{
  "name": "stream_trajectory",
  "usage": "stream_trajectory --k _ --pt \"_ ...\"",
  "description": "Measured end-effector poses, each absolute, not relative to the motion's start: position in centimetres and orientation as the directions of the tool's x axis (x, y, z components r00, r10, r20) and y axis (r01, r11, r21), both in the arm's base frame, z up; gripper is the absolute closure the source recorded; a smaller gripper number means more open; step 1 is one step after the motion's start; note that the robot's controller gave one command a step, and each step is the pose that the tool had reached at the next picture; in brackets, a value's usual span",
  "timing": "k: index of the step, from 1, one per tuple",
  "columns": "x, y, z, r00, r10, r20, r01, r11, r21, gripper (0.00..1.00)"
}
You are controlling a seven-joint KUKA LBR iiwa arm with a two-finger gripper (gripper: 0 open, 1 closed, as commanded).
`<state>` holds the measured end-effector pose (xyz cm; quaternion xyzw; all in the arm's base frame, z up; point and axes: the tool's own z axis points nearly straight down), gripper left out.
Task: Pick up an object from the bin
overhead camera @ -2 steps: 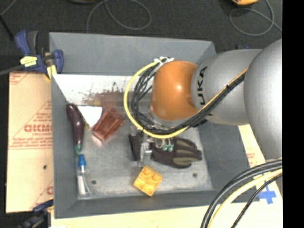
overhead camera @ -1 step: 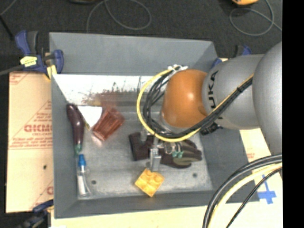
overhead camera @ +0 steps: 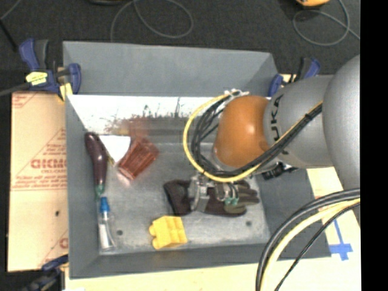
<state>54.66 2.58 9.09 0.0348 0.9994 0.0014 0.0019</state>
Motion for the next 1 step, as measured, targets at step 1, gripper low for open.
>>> stream_trajectory --k 1 --pt "54.66 2.58 9.09 -0.998 0.070 -0.004 0.070 0.998 0.003 1.00"
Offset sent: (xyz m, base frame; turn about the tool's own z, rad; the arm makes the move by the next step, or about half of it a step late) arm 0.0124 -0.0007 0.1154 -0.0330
